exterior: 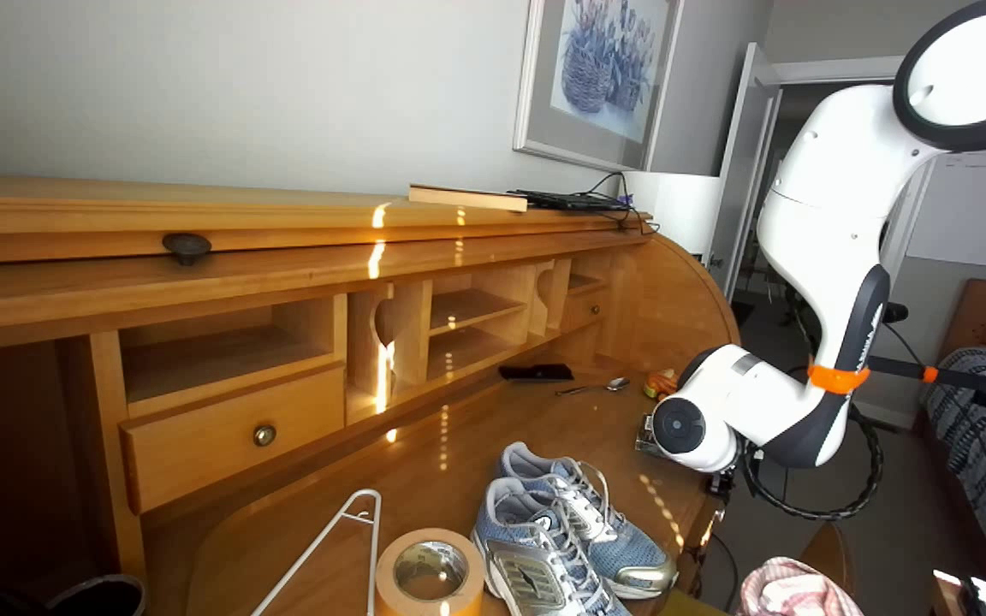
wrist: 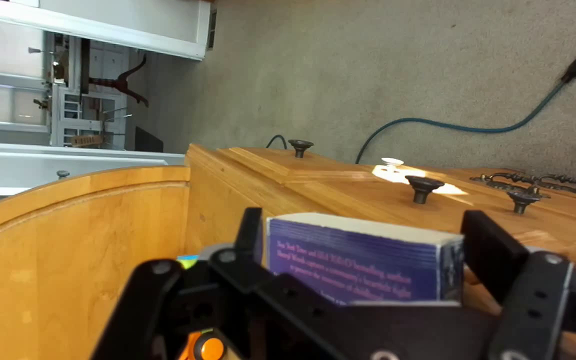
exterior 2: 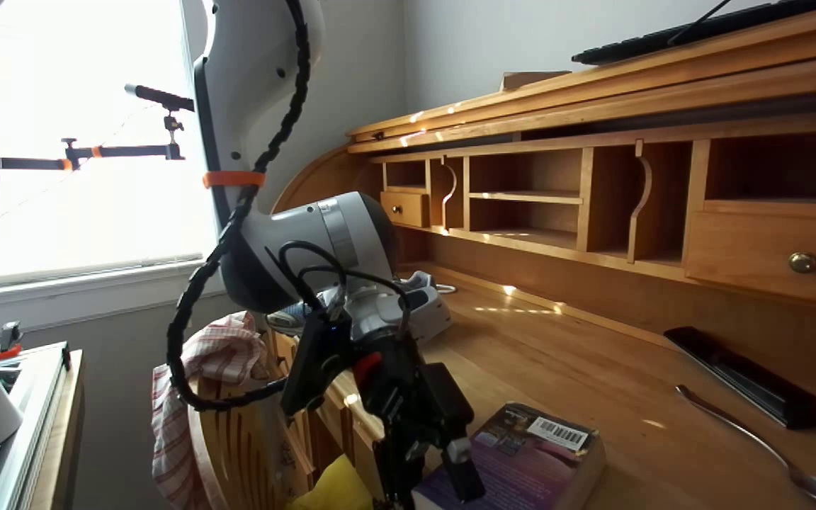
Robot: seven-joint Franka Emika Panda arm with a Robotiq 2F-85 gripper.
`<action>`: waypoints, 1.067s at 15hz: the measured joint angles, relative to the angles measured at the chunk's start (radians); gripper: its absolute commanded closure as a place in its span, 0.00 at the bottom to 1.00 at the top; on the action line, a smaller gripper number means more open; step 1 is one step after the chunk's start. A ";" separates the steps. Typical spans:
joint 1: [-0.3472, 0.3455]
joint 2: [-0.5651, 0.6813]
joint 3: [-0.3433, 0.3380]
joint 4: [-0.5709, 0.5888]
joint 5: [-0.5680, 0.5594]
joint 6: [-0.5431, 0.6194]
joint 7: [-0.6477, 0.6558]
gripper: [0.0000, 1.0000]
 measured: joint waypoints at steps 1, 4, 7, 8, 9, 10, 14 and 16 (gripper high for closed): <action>0.000 0.003 0.001 0.007 0.000 0.000 0.000 0.00; -0.001 0.007 0.002 0.010 0.000 -0.002 0.000 0.26; -0.003 0.009 0.004 0.012 0.000 -0.002 0.000 0.51; -0.003 0.010 0.004 0.013 0.000 -0.002 0.000 0.58; -0.004 0.011 0.004 0.015 0.000 -0.002 0.000 0.65; -0.004 0.012 0.004 0.017 0.000 -0.002 0.000 0.73; -0.005 0.016 0.004 0.024 0.000 -0.021 -0.003 0.92; -0.005 0.016 0.004 0.026 0.000 -0.023 -0.015 0.92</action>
